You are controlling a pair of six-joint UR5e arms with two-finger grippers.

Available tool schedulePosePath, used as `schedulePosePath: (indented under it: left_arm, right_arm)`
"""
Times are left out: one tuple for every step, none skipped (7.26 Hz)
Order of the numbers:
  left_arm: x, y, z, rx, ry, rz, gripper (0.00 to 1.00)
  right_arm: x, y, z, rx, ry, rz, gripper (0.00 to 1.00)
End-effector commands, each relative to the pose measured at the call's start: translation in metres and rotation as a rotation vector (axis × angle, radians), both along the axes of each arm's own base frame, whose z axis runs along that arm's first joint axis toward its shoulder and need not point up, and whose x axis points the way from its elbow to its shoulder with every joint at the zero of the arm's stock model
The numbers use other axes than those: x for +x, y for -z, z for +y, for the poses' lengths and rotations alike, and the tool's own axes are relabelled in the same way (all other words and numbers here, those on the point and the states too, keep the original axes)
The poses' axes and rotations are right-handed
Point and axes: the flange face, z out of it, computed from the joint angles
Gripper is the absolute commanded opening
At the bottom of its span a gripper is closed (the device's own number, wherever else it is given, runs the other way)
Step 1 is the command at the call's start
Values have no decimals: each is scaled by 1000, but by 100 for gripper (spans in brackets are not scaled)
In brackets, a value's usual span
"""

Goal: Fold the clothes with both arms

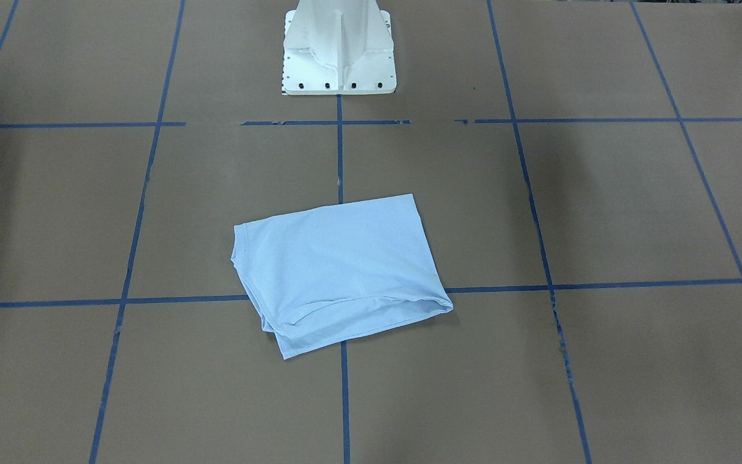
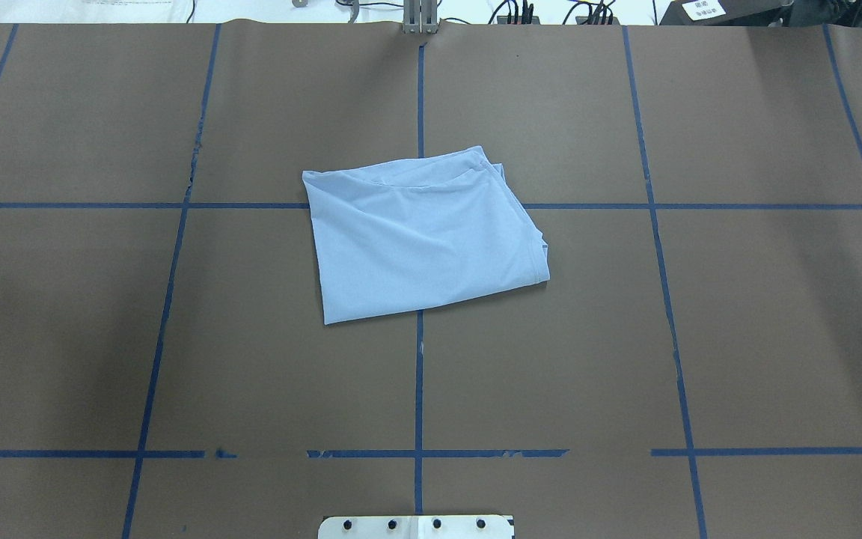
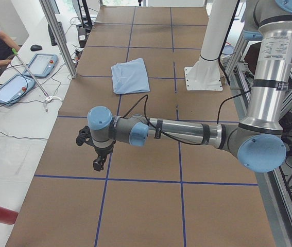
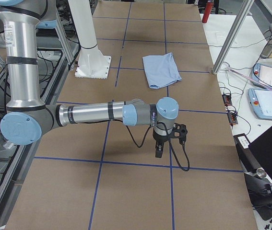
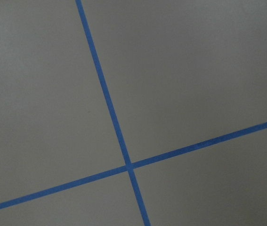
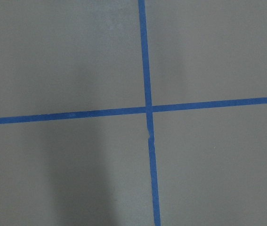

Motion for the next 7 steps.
schedulePosePath:
  left_arm:
    - [0, -13, 10, -10, -1, -3, 100]
    - [0, -5, 6, 7, -1, -4, 100]
    - [0, -4, 7, 8, -2, -4, 100]
    - [-3, 9, 11, 31, 4, -3, 100]
    - [-4, 9, 15, 19, 6, -3, 100]
    - [-10, 22, 17, 20, 18, -3, 100]
    - [-23, 44, 28, -40, 40, -6, 100]
  right_arm:
    - [-1, -9, 16, -8, 28, -5, 100]
    - [-2, -4, 18, 0, 28, -28, 100]
    - [-2, -2, 18, 3, 29, -30, 100]
    - [-3, -2, 18, 0, 28, -33, 100]
    - [-3, -3, 19, -2, 27, -33, 100]
    - [-3, -3, 19, -4, 27, -33, 100]
    - [-3, -3, 19, -5, 27, -33, 100]
